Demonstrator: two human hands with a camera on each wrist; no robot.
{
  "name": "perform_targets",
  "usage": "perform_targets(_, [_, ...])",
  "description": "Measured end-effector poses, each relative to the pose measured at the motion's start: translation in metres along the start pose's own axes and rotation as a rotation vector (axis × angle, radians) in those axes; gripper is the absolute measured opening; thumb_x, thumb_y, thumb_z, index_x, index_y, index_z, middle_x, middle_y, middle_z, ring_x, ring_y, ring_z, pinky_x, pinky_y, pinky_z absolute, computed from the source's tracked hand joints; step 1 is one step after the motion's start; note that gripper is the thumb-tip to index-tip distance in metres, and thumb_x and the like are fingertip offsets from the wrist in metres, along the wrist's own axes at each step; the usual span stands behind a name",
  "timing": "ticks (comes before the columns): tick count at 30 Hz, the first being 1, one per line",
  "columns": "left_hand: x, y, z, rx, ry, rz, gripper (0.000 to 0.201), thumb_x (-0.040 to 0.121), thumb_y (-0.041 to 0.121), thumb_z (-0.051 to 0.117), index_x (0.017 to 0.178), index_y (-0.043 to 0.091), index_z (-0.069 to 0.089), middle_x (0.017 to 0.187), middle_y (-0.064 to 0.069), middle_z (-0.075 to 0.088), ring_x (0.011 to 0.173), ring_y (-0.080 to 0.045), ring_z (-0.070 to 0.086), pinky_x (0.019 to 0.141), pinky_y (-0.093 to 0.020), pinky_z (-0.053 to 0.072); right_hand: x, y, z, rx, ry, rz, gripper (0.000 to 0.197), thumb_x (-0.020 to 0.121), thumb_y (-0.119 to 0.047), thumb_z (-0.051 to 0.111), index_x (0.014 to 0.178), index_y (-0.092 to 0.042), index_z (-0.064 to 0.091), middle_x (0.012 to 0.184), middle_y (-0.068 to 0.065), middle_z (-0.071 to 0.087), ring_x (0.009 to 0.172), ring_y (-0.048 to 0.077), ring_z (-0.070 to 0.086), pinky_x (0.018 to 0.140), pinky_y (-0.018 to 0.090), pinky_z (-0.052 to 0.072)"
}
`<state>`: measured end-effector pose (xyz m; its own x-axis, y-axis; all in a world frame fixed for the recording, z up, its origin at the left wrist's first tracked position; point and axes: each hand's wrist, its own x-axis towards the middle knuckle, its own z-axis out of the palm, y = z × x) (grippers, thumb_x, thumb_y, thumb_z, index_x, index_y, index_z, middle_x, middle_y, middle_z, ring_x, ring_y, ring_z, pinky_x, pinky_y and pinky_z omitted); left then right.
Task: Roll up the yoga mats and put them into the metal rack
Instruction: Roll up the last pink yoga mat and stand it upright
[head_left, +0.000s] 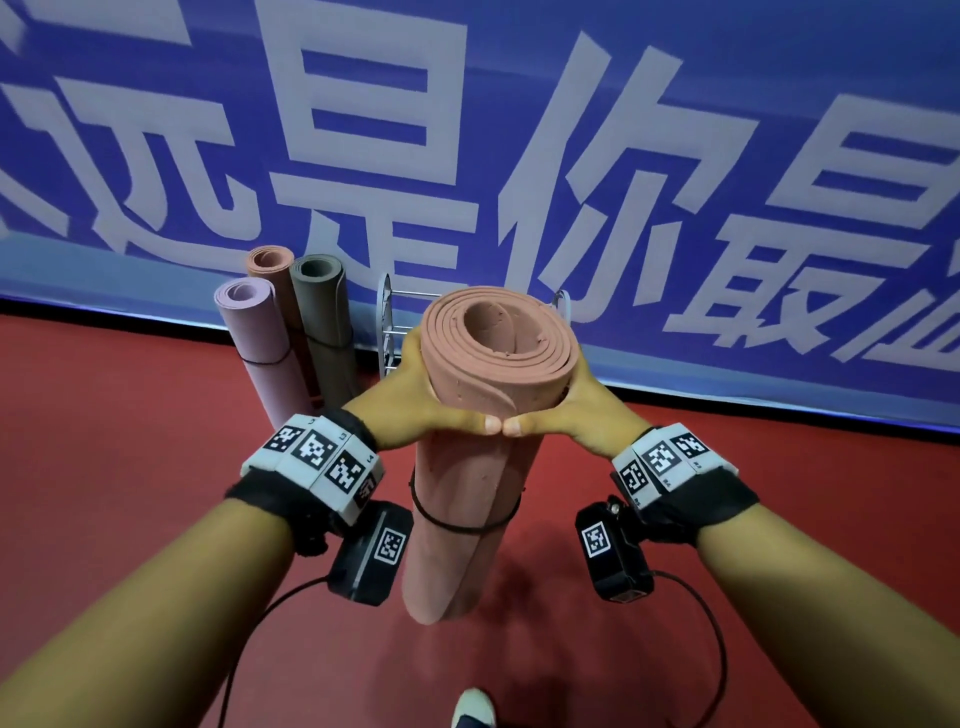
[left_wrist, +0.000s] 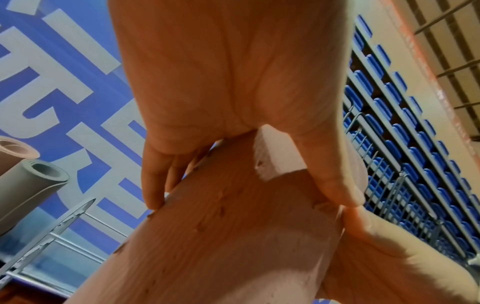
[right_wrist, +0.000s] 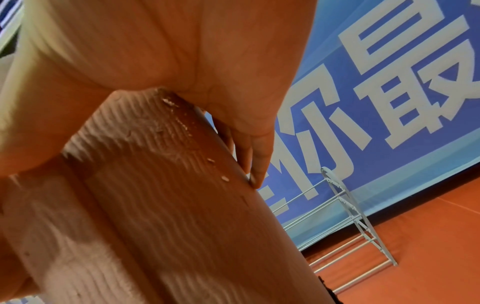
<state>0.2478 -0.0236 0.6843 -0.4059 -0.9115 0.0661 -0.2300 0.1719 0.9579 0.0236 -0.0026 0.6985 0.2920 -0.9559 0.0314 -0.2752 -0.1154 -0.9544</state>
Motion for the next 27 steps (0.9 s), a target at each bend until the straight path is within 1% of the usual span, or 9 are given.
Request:
perform_targets(4, [0.047,-0.004,-0.011,0.018,0.021,-0.002,0.133,0.045,0.044,0.096,0.147,0.032,0.012,0.150,0.008,0.024,0.138,0.000,0.032,0.116,-0.035,0.033,0.053,0.011,-0.024,-0.008,-0.043,0.011,0.112,0.055,-0.010,0.092,0.128,-0.054,0.019,0.144,-0.009,0.041,0.130,-0.005,0.041,0.104,0.013,0.037])
perform_targets(6, [0.069,-0.006,-0.017,0.002,0.032,0.023,0.122,0.047,0.036,0.095,0.139,0.040,0.016,0.146,0.011,0.028,0.133,0.010,0.033,0.114,-0.024,0.033,0.081,0.015,-0.032,-0.023,-0.053,0.012,0.120,0.054,-0.011,0.094,0.142,-0.041,0.018,0.144,-0.008,0.041,0.131,-0.001,0.041,0.110,0.020,0.036])
perform_targets(8, [0.088,-0.010,-0.026,0.003,0.039,0.021,0.120,0.047,0.035,0.094,0.135,0.045,0.013,0.146,0.012,0.025,0.131,0.015,0.030,0.112,-0.017,0.031,0.105,0.019,-0.038,-0.058,-0.051,0.024,0.132,0.047,-0.025,0.095,0.150,-0.026,0.013,0.145,-0.009,0.041,0.134,0.004,0.041,0.114,0.030,0.035])
perform_targets(11, [0.119,-0.019,-0.044,0.022,0.033,0.013,0.130,0.045,0.040,0.092,0.144,0.032,0.008,0.148,0.012,0.021,0.131,0.017,0.027,0.106,-0.008,0.030,0.141,0.023,-0.045,-0.123,-0.071,0.046,0.136,0.045,-0.027,0.095,0.151,-0.023,0.010,0.141,-0.014,0.041,0.134,0.004,0.040,0.114,0.030,0.035])
perform_targets(14, [0.151,-0.033,-0.065,0.008,0.031,0.001,0.132,0.048,0.032,0.092,0.148,0.023,0.006,0.145,0.015,0.024,0.125,0.025,0.027,0.098,0.000,0.030,0.183,0.031,-0.049,-0.149,-0.077,0.045,0.134,0.050,-0.014,0.096,0.152,-0.020,0.009,0.138,-0.018,0.039,0.135,0.005,0.038,0.109,0.018,0.034])
perform_targets(16, [0.176,-0.046,-0.083,0.014,0.021,-0.027,0.136,0.047,0.035,0.094,0.150,0.022,0.006,0.147,0.014,0.024,0.131,0.017,0.028,0.103,-0.006,0.031,0.211,0.035,-0.048,-0.157,-0.063,0.046,0.133,0.050,-0.013,0.096,0.152,-0.020,0.010,0.136,-0.020,0.038,0.133,0.002,0.039,0.104,0.010,0.034])
perform_targets(20, [0.231,-0.066,-0.123,0.032,-0.017,-0.054,0.135,0.046,0.044,0.097,0.150,0.021,0.014,0.150,0.004,0.034,0.138,-0.007,0.037,0.113,-0.038,0.036,0.269,0.042,-0.045,-0.114,-0.018,0.081,0.129,0.053,-0.006,0.095,0.150,-0.020,0.012,0.131,-0.026,0.039,0.121,-0.016,0.039,0.098,0.002,0.034])
perform_targets(24, [0.280,-0.073,-0.163,0.048,-0.039,-0.023,0.133,0.046,0.043,0.098,0.149,0.024,0.016,0.149,0.005,0.035,0.137,-0.007,0.038,0.114,-0.040,0.036,0.325,0.041,-0.042,-0.104,0.023,0.102,0.131,0.044,-0.022,0.093,0.149,-0.022,0.014,0.135,-0.018,0.043,0.127,-0.006,0.042,0.110,0.023,0.037])
perform_targets(27, [0.314,-0.071,-0.193,0.062,-0.044,-0.012,0.133,0.045,0.046,0.098,0.149,0.025,0.017,0.148,0.006,0.038,0.137,-0.006,0.039,0.113,-0.040,0.036,0.365,0.031,-0.043,-0.119,0.060,0.093,0.133,0.043,-0.029,0.094,0.150,-0.026,0.014,0.134,-0.022,0.044,0.128,-0.003,0.043,0.111,0.028,0.037])
